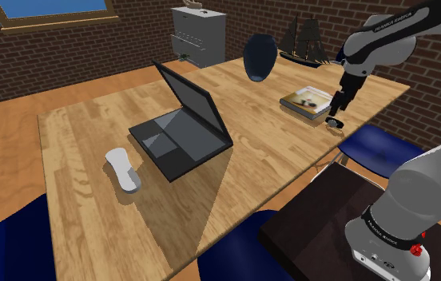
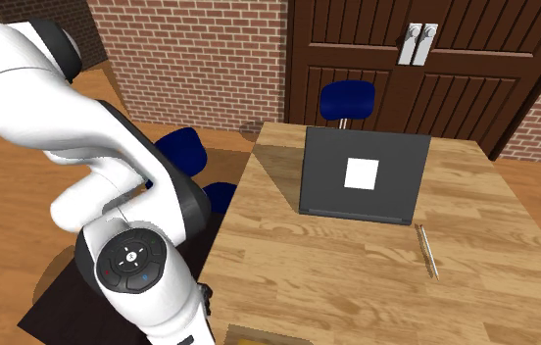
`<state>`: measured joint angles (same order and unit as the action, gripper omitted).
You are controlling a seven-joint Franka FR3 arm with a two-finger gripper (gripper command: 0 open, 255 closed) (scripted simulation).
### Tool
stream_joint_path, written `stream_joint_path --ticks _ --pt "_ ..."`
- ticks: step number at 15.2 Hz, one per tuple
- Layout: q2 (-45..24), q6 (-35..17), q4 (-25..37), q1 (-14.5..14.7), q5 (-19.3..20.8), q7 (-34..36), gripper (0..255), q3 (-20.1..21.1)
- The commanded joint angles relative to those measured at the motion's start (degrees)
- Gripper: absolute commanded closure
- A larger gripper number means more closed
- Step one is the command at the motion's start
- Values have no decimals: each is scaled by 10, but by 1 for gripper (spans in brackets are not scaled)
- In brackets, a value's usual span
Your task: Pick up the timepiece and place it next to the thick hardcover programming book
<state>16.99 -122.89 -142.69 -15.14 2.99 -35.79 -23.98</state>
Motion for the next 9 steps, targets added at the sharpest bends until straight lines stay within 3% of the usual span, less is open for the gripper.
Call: stream_joint_path --ticks 1,9 --pt "15 40 24 -1 4 5 0 4" --pt "21 56 35 -2 5 7 0 6"
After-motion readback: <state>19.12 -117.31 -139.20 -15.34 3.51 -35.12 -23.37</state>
